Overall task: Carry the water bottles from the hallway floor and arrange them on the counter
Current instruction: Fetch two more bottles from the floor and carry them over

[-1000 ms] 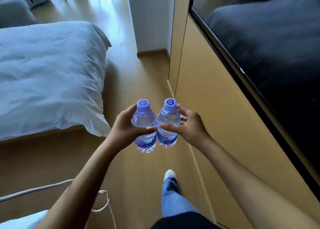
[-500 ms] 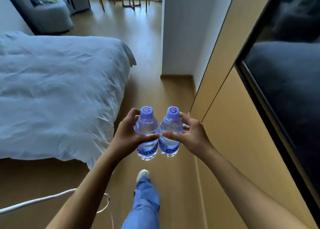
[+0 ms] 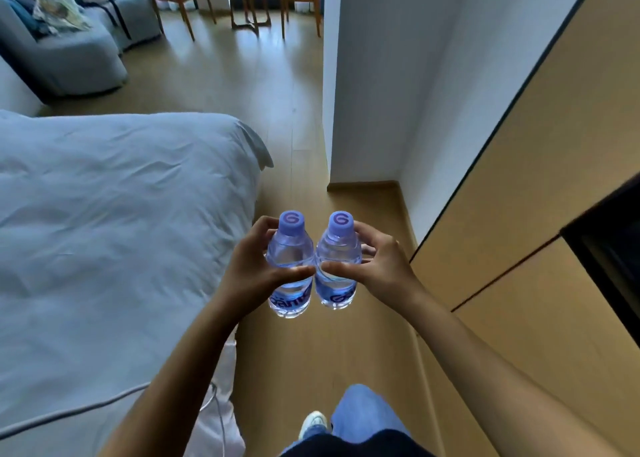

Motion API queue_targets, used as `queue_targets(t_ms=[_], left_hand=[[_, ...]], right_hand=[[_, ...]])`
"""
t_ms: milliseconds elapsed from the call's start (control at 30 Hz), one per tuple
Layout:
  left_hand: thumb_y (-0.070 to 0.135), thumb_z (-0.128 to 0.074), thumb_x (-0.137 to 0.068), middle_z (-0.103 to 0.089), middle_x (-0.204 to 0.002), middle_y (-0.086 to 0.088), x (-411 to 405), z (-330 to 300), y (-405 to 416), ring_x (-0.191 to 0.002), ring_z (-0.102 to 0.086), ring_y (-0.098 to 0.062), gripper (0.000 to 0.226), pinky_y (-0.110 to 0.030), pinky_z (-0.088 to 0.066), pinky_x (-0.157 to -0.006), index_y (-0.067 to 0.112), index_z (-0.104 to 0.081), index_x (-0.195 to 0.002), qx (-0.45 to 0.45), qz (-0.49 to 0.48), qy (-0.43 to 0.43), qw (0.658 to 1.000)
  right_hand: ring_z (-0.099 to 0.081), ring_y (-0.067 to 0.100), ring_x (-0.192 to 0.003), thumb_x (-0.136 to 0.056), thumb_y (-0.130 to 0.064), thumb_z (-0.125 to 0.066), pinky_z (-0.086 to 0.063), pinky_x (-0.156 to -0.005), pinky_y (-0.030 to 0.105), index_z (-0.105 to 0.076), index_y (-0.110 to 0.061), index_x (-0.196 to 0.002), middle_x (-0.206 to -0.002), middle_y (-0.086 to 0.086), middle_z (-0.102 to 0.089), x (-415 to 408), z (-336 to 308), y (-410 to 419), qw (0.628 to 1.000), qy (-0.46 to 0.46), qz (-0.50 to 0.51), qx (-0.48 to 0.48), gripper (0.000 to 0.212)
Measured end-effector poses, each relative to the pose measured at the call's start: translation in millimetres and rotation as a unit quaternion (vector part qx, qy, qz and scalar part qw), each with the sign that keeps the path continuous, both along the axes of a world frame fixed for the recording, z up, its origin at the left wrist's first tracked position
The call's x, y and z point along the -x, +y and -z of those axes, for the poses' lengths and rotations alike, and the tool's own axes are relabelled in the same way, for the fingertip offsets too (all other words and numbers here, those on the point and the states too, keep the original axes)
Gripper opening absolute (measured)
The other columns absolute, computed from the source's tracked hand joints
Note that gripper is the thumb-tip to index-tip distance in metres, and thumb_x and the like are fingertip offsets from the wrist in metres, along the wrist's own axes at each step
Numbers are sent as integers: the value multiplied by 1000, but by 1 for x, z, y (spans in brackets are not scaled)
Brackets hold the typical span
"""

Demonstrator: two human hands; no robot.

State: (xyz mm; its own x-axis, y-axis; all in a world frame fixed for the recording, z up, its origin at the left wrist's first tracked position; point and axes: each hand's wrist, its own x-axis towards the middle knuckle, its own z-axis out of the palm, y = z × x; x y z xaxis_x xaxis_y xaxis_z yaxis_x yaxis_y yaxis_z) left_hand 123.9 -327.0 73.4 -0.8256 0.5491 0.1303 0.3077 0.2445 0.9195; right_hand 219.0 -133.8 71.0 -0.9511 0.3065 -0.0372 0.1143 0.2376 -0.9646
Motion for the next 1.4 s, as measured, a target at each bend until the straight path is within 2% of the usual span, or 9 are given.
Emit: queue_targets(t_ms=[133, 267, 333, 533, 700, 900, 1067, 1233, 1400], left_hand=[[31, -90, -58, -71, -93, 6, 75, 4, 21, -86, -69, -7, 58, -15, -51, -72, 18, -58, -104, -7, -23, -5, 1000], [32, -88, -59, -71, -94, 7, 156, 9, 51, -86, -69, -6, 55, -14, -51, -73, 19, -60, -104, -9, -49, -12, 999], [31, -88, -59, -71, -94, 7, 203, 10, 70, -85, -69, -5, 54, -12, -51, -73, 19, -61, -104, -8, -61, -15, 998], [30, -88, -58, -71, -94, 8, 345, -5, 126, -84, -69, -3, 54, -12, -51, -73, 19, -61, -104, 3, -82, -11, 997], [26, -90, -62, -70, -101, 6, 453, -16, 164, -90, -68, -7, 58, -17, -55, -77, 17, -59, -111, 10, -91, 1, 996], [25, -88, -65, -69, -106, 5, 590, -5, 195, -96, -68, -13, 59, -27, -56, -83, 17, -59, -115, 6, -103, -5, 995], [34, -85, -62, -70, -104, 9, 722, -5, 220, -94, -67, -7, 61, -16, -55, -77, 19, -59, -115, -2, -80, -3, 997], [38, -85, -60, -69, -105, 15, 853, -18, 242, -94, -65, 3, 63, -10, -53, -74, 25, -58, -115, 7, -56, -18, 998], [23, -92, -60, -73, -96, 9, 964, -22, 270, -87, -70, -6, 58, -26, -57, -79, 23, -61, -109, 10, -58, -28, 998]], right_hand=[[-71, 8, -95, -71, -17, -88, -57, -81, 22, -64, -26, -123, -108, -7, -74, 81, 6, 22, 1000, 9, -9, 5, 58], [-70, -1, -91, -72, -19, -87, -54, -74, 14, -61, -45, -109, -97, -23, -72, 168, 13, 51, 1000, 18, -25, -7, 52], [-70, -1, -92, -72, -19, -87, -54, -74, 13, -61, -44, -110, -97, -27, -72, 219, 16, 71, 999, 20, -32, -6, 52], [-71, 4, -95, -72, -25, -87, -55, -76, 15, -62, -31, -124, -107, -16, -73, 373, 7, 132, 998, 28, -65, -3, 57], [-70, 3, -94, -74, -20, -86, -55, -77, 15, -63, -18, -126, -110, -10, -73, 488, -1, 173, 996, 31, -81, -1, 58], [-66, -9, -93, -75, -19, -85, -48, -73, 5, -61, -25, -124, -108, -20, -68, 627, 3, 205, 996, 27, -88, -9, 54], [-67, -6, -93, -73, -21, -87, -49, -73, 6, -61, -41, -114, -100, -29, -71, 757, 6, 226, 997, 29, -69, -8, 53], [-68, -2, -94, -73, -24, -87, -50, -72, 8, -63, -47, -110, -102, -26, -72, 879, -3, 246, 998, 42, -45, -10, 51], [-68, -3, -94, -74, -28, -86, -50, -73, 7, -62, -48, -112, -103, -29, -71, 986, -9, 274, 998, 54, -37, -19, 49]])
